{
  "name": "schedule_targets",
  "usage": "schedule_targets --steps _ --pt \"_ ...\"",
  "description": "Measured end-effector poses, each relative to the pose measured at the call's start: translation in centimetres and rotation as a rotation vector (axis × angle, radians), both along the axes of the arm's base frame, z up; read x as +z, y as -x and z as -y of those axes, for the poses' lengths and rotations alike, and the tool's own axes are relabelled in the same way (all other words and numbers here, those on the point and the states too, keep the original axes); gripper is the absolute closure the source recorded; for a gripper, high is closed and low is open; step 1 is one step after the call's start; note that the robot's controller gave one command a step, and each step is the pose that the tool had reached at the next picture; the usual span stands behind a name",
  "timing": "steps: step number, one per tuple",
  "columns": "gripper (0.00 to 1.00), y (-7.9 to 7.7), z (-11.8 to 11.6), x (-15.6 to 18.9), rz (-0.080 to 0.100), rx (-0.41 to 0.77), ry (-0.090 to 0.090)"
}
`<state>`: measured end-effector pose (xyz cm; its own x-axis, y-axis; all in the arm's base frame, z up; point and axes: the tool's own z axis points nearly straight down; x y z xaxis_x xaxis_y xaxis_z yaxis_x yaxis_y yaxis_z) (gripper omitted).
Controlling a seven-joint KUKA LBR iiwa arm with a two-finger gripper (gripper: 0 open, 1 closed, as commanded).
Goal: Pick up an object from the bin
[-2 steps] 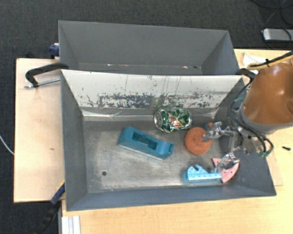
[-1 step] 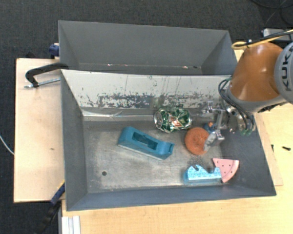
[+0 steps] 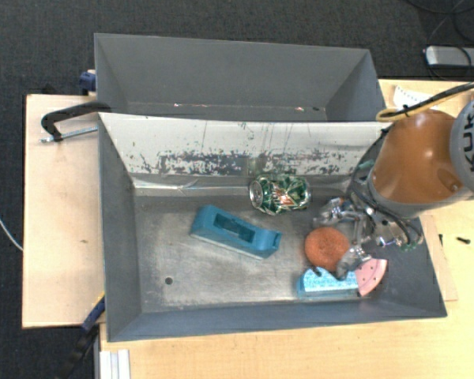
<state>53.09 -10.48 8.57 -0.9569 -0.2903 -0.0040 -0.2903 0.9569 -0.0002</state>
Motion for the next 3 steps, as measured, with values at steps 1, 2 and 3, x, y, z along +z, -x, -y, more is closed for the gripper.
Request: schedule_targets --steps 1,2,3 --pt "1.00 -5.44 -0.27 -1.12 -0.008 -0.401 0.000" --pt "1.00 -5.48 -0.30 -1.09 -0.005 -0.401 -0.001" --pt "1.00 -5.39 -0.33 -0.86 -0.004 -0.401 -0.001"
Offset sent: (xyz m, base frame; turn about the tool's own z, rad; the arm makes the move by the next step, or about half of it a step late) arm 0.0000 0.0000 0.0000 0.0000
